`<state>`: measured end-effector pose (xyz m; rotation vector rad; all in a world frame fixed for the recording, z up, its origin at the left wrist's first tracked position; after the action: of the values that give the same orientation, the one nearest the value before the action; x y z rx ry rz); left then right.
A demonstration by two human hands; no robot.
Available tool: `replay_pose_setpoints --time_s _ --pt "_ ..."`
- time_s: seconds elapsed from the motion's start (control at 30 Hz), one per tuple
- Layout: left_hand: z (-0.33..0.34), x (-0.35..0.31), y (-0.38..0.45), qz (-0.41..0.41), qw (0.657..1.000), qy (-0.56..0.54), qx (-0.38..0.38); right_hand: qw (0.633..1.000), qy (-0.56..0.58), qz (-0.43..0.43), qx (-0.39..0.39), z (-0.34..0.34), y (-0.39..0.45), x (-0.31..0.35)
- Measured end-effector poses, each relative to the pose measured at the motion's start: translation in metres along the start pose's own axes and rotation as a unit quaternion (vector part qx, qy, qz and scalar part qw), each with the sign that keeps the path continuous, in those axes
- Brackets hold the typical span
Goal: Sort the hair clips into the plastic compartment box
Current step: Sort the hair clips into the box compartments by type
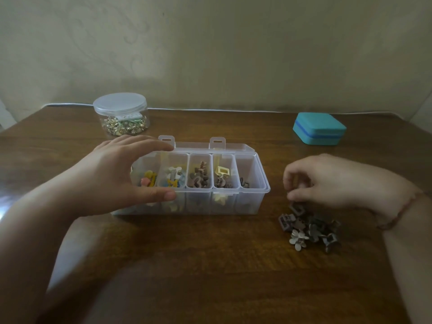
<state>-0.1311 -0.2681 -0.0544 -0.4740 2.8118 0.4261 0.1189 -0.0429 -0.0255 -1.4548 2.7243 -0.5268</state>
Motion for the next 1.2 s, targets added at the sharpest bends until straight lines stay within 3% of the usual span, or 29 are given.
replay_pose_setpoints --time_s 0.07,0.17,0.23,0.3,0.37,0.5,0.57,0.63,0.7,0.77,0.83,0.9,0.97,1.0,1.07,1.2 --pt "0.0 -0.001 0.0 0.0 1.0 0.001 -0.003 0.993 0.01 -0.02 -0.119 -0.004 0.001 -0.003" --pt "-0.001 -0.002 0.0 0.0 1.0 0.001 -0.004 0.935 0.146 -0.125 -0.298 -0.007 -0.004 0.007" --pt "-0.001 -0.002 0.0 -0.003 1.0 -0.002 0.002 0.904 0.231 -0.19 -0.304 -0.004 -0.006 0.023" --pt "-0.001 -0.001 0.0 -0.004 1.0 -0.002 0.008 0.913 0.223 -0.212 -0.27 0.004 -0.006 0.035" --pt "-0.001 0.0 0.0 -0.004 1.0 -0.003 0.008 0.929 0.169 -0.202 -0.259 0.007 -0.004 0.037" --pt "-0.001 -0.001 -0.001 -0.002 1.0 0.001 0.001 0.918 0.174 -0.17 -0.313 -0.004 -0.006 0.02" --pt "-0.002 -0.001 -0.001 -0.002 1.0 0.002 0.004 0.951 0.137 -0.121 -0.249 -0.007 -0.005 0.009" --pt "-0.001 -0.002 -0.001 -0.002 1.0 0.003 0.004 0.995 0.045 -0.047 -0.072 -0.003 -0.002 0.002" --pt "-0.001 -0.002 -0.001 0.001 1.0 0.001 0.004 0.998 -0.014 0.0 0.06 0.004 0.0 0.001" --pt "-0.001 -0.002 0.0 0.001 1.0 -0.003 0.003 0.997 -0.008 -0.009 0.073 0.007 0.003 0.005" --pt "-0.001 -0.001 0.0 0.0 1.0 -0.003 0.002 0.999 0.002 -0.026 0.025 0.005 0.006 0.005" --pt "-0.001 -0.001 -0.001 0.0 1.0 0.001 0.003 0.991 0.036 -0.054 -0.116 0.001 0.006 0.005" --pt "-0.001 -0.002 -0.001 0.0 1.0 0.002 0.003 0.938 0.147 -0.108 -0.295 -0.003 0.001 0.011" --pt "-0.002 -0.003 -0.001 0.0 1.0 0.001 0.003 0.902 0.211 -0.144 -0.347 -0.004 -0.002 0.016" --pt "-0.001 -0.003 -0.001 -0.001 1.0 -0.001 0.002 0.87 0.27 -0.191 -0.366 -0.002 -0.004 0.028" --pt "-0.001 -0.002 -0.001 0.001 1.0 -0.003 0.005 0.921 0.156 -0.176 -0.31 0.01 0.003 0.035"
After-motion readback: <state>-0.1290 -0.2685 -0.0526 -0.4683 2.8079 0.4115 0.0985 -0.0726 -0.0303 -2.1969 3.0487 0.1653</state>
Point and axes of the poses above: each hand's wrist, its own y-axis towards the middle knuckle, its own z-axis out of the palm, x = y × z, the point moved 1 cm from there along y, towards the middle knuckle, and after that the axes turned 1 degree about -z, right-handed, at the moved point
